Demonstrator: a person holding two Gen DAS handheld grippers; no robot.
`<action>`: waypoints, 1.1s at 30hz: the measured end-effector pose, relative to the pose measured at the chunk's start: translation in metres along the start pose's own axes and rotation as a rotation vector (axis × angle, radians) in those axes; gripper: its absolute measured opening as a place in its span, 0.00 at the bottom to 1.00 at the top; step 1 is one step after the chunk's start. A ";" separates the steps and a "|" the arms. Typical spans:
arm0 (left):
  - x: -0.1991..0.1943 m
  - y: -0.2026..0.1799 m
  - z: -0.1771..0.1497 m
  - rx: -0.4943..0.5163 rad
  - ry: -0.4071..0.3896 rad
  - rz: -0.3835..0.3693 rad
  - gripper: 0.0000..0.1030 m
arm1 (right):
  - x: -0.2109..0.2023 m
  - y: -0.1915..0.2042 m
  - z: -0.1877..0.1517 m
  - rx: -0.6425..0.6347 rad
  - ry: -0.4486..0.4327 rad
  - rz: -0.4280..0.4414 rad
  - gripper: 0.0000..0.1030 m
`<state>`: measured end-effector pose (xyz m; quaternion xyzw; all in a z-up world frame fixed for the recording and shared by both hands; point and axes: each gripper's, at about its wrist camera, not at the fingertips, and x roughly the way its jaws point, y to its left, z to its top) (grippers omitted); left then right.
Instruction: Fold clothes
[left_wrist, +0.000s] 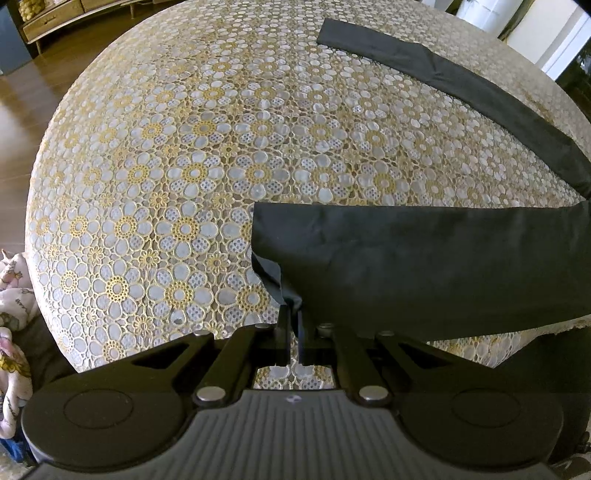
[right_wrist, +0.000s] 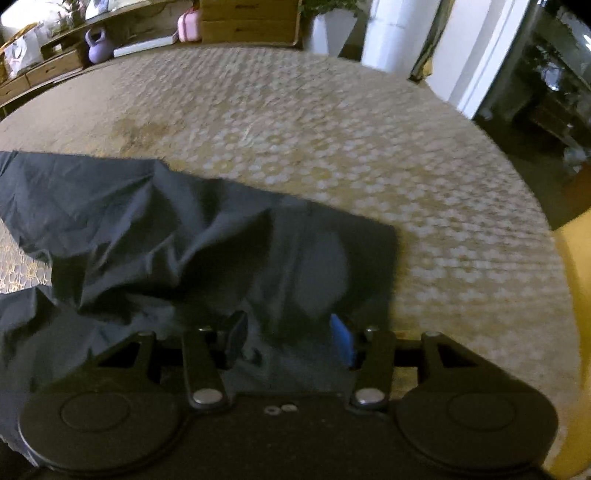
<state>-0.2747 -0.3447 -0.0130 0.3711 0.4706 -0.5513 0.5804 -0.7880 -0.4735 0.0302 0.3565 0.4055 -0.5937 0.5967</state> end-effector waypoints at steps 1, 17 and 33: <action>0.000 0.001 0.000 0.000 0.001 -0.001 0.02 | 0.003 0.000 -0.001 -0.005 0.014 0.001 1.00; -0.016 -0.002 0.005 0.044 0.013 -0.051 0.75 | -0.026 0.006 -0.014 -0.048 -0.028 0.020 1.00; -0.070 -0.126 0.117 0.396 -0.145 -0.163 0.75 | -0.071 0.079 -0.078 -0.259 -0.057 0.119 1.00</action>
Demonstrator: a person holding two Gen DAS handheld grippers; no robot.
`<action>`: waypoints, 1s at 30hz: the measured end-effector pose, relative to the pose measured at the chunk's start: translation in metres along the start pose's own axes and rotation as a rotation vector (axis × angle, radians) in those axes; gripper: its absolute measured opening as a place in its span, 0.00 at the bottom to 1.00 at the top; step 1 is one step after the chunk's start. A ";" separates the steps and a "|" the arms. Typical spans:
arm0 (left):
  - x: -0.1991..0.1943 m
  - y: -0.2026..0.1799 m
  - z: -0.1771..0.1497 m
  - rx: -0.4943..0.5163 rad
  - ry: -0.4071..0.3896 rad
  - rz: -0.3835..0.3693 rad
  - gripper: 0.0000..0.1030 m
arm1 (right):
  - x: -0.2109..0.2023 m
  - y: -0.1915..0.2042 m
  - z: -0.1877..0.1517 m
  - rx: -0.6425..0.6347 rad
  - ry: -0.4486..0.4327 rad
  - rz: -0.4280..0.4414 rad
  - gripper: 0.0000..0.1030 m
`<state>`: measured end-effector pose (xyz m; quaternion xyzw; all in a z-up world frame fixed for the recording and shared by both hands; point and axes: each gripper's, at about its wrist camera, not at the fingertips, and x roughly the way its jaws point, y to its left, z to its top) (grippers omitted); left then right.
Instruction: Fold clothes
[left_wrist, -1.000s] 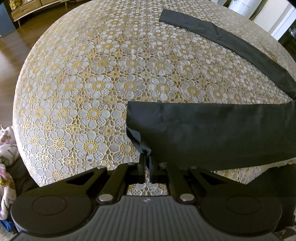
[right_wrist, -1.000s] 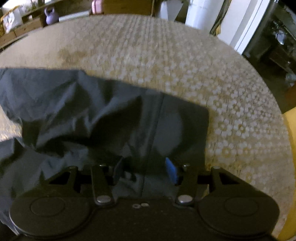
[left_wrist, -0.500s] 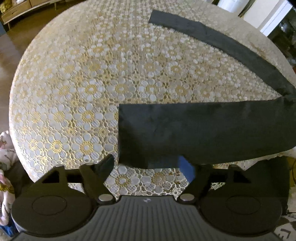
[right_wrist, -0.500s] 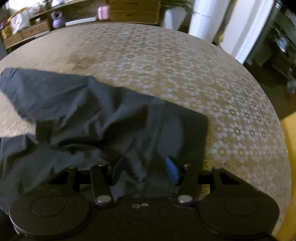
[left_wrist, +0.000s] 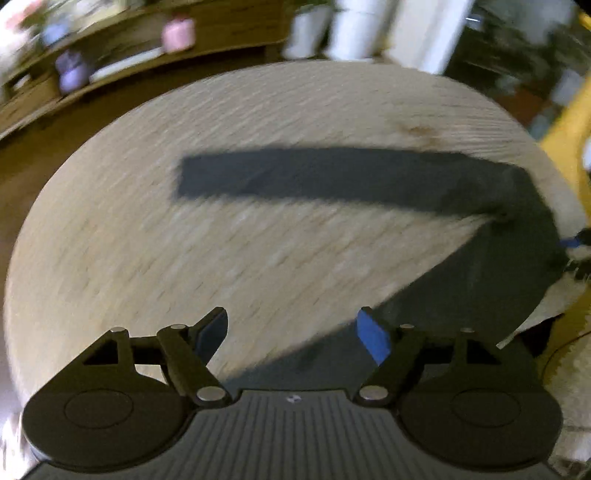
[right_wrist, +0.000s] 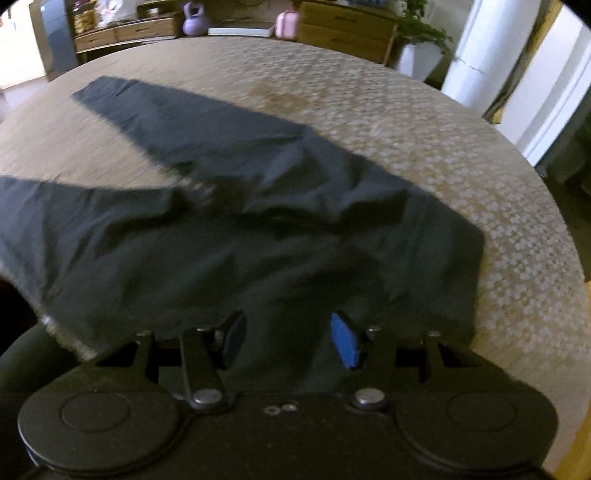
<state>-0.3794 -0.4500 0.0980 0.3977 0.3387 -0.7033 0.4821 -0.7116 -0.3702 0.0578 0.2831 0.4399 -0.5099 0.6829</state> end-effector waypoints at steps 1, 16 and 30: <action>0.009 -0.014 0.018 0.036 -0.008 -0.020 0.75 | -0.002 0.005 -0.005 -0.014 0.001 0.016 1.00; 0.200 -0.246 0.198 0.513 0.062 -0.311 0.75 | -0.005 0.027 -0.028 -0.134 0.028 0.130 1.00; 0.271 -0.300 0.221 0.728 0.089 -0.395 0.75 | 0.006 0.016 -0.030 -0.142 0.028 0.133 1.00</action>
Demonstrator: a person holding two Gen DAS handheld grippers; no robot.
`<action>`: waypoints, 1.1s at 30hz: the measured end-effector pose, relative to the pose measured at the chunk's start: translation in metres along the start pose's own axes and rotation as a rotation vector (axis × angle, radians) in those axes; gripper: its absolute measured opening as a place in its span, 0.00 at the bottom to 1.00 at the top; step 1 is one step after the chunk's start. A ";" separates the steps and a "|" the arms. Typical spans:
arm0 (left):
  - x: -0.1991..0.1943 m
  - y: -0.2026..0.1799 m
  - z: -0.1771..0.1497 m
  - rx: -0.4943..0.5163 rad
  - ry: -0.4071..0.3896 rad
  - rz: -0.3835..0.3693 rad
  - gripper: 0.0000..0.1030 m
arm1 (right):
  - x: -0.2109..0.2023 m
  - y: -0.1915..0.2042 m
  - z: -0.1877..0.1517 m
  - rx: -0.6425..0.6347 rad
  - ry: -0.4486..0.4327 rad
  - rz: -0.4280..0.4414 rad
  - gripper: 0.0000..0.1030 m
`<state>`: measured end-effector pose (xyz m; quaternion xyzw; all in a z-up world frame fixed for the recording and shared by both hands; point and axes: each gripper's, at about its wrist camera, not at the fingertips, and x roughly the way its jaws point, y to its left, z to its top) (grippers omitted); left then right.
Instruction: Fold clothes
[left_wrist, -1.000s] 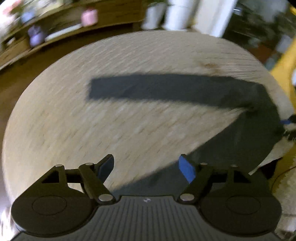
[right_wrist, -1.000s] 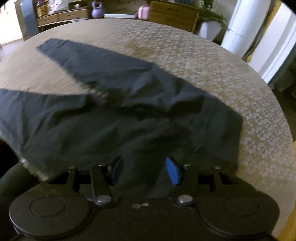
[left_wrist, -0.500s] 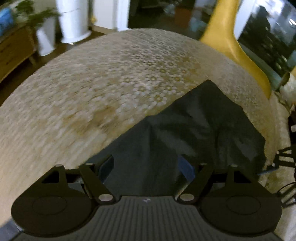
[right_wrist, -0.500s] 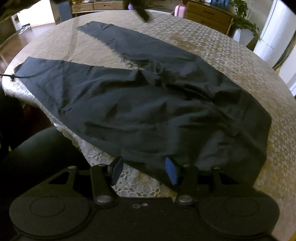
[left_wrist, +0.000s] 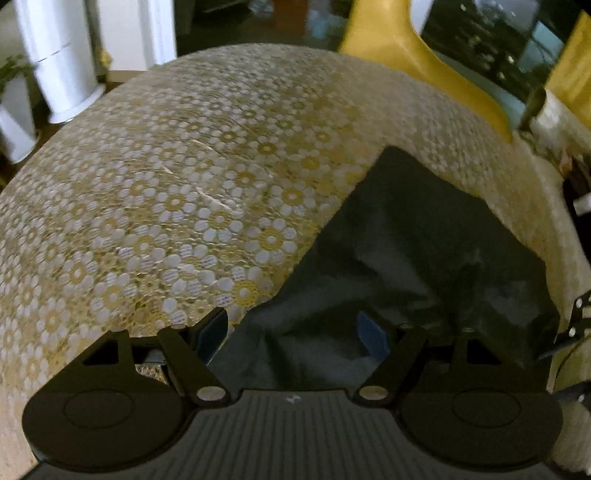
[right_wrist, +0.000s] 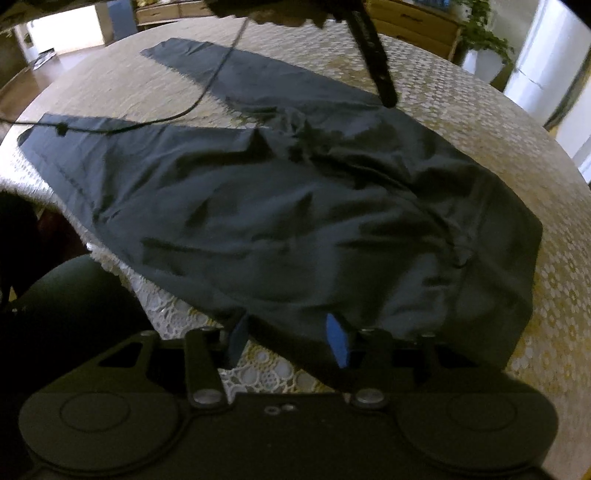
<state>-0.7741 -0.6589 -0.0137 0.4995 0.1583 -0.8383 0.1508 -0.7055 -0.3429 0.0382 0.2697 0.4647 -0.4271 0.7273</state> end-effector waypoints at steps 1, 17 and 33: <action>0.004 -0.001 0.001 0.015 0.013 -0.005 0.75 | 0.000 0.001 0.000 -0.009 0.000 0.003 1.00; 0.022 -0.003 0.002 0.055 0.002 0.030 0.31 | 0.006 0.002 0.003 -0.029 -0.030 0.043 1.00; 0.019 -0.012 -0.004 0.098 0.000 0.007 0.04 | -0.001 -0.005 0.003 -0.056 -0.036 0.042 1.00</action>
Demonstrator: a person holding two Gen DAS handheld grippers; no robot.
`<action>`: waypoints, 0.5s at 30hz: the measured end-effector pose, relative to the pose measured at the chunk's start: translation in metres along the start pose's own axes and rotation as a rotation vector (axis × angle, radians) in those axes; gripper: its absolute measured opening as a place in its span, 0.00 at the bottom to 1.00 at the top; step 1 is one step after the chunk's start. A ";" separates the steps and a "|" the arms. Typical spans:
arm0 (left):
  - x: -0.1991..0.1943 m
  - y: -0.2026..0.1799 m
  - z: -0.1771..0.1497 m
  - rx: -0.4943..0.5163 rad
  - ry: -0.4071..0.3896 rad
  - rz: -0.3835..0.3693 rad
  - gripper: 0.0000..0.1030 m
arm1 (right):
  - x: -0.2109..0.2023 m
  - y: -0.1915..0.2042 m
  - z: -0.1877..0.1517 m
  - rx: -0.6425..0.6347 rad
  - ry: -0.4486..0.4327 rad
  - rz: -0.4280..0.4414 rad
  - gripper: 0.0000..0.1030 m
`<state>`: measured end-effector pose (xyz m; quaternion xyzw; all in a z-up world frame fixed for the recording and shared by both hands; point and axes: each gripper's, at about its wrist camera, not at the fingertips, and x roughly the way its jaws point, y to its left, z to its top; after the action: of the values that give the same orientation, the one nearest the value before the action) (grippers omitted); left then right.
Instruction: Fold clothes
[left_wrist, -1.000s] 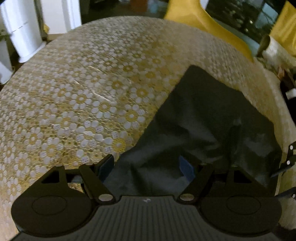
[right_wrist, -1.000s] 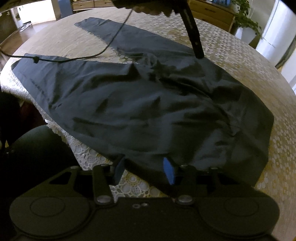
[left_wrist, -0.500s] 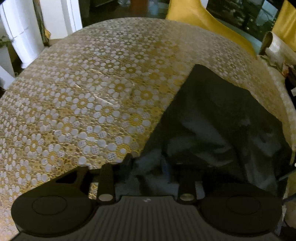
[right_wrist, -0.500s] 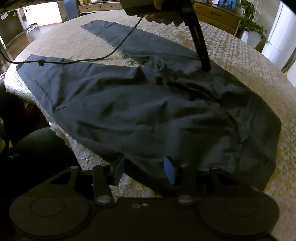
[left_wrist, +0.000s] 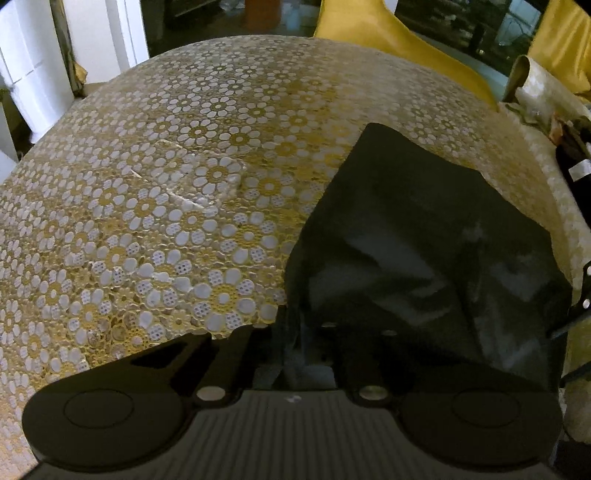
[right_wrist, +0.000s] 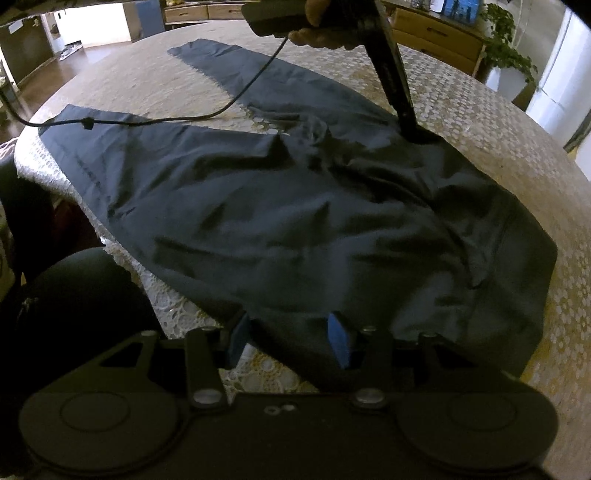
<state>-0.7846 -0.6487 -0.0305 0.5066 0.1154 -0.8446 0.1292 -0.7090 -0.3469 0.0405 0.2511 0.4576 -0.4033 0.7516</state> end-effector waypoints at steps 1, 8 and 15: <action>0.000 0.001 0.000 -0.003 0.001 0.003 0.04 | -0.001 -0.001 0.000 0.005 -0.006 -0.001 1.00; 0.002 0.004 0.003 -0.015 0.002 0.015 0.04 | 0.002 0.016 -0.001 -0.110 0.011 0.048 1.00; 0.002 0.007 0.004 -0.029 -0.011 0.030 0.04 | 0.009 0.015 0.004 -0.131 0.030 0.054 1.00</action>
<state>-0.7866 -0.6569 -0.0308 0.5016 0.1193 -0.8436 0.1499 -0.6918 -0.3453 0.0342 0.2197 0.4875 -0.3482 0.7700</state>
